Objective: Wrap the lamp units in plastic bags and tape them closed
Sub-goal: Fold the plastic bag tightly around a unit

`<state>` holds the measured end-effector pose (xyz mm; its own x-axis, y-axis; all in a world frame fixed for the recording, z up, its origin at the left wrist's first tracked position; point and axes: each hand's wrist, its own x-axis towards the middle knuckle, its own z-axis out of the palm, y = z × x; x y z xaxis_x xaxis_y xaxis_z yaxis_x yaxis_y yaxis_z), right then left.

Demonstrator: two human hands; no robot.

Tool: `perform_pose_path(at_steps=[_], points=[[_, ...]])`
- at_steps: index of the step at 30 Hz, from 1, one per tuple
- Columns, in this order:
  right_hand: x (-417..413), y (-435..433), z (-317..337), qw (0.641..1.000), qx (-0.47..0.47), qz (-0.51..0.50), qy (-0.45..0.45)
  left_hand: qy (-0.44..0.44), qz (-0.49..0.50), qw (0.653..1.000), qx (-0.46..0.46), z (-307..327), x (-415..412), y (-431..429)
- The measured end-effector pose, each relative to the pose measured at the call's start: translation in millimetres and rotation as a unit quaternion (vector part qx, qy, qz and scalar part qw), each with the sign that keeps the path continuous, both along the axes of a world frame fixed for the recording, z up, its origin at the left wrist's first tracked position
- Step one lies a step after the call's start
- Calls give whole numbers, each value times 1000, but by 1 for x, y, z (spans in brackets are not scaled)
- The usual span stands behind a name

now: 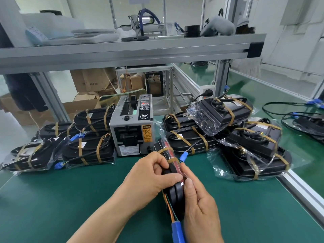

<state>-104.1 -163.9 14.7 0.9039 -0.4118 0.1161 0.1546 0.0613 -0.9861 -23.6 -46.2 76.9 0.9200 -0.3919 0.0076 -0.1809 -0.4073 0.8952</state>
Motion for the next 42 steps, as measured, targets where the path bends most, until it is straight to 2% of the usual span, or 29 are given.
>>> perform_pose_path(at_steps=[3,10,21,23,25,31,36,42], points=[[-1,2,4,1000,0,-4,6,19,-20,1000,-5,2,1,4],[-4,0,10,999,-41,-19,20,99,5,987,-128,-3,4,1],[-3,-14,33,997,-43,14,61,76,11,988,-136,-9,2,1],[10,-25,48,995,-87,18,52,67,13,989,-130,-9,3,0],[33,-34,66,983,-170,25,58,59,15,990,-124,-9,3,-2],[103,-29,85,912,-391,41,115,54,25,991,-118,-9,2,-3],[119,-24,76,886,-448,15,117,56,26,991,-122,-11,2,-1],[124,-24,69,900,-423,-3,108,42,25,992,-112,-11,2,-1]])
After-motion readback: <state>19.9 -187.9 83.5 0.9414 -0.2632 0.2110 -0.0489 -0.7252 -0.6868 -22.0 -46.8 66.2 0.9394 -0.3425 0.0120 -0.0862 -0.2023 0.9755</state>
